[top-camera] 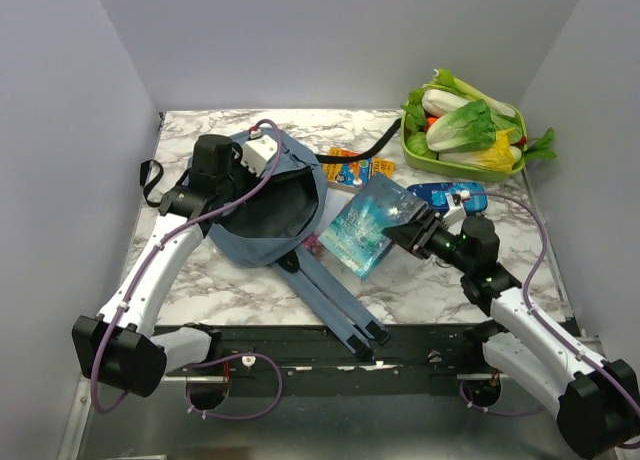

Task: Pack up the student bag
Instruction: Pick up the book from the center of the board, then place the book in the student bag.

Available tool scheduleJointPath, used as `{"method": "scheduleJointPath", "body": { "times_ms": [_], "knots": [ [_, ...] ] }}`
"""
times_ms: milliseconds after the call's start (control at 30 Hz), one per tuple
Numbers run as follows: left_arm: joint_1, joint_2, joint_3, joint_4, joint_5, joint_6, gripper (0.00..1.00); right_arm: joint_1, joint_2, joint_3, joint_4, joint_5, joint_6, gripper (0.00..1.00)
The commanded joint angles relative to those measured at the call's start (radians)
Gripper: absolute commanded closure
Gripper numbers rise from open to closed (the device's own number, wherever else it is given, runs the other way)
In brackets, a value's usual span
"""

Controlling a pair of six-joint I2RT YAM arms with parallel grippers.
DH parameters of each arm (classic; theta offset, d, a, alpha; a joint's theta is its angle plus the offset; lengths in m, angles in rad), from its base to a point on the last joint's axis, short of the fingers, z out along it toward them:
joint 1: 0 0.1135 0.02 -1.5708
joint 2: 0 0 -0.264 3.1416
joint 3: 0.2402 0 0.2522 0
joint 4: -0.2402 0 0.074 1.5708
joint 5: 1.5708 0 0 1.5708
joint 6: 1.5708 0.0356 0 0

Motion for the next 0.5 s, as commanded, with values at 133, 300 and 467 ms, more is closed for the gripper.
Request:
{"method": "scheduleJointPath", "body": {
  "times_ms": [133, 300, 467],
  "knots": [
    [-0.002, -0.055, -0.033, 0.033, 0.019, -0.062, 1.0, 0.114, 0.168, 0.236, 0.277, -0.126, 0.149, 0.99],
    [-0.008, -0.05, 0.016, 0.023, 0.049, -0.099, 1.0, 0.249, 0.283, 0.344, 0.172, 0.046, 0.16, 0.99],
    [-0.031, -0.036, 0.071, -0.026, 0.1, -0.159, 1.0, 0.323, 0.367, 0.402, 0.139, 0.284, 0.184, 0.99]
  ]
}}
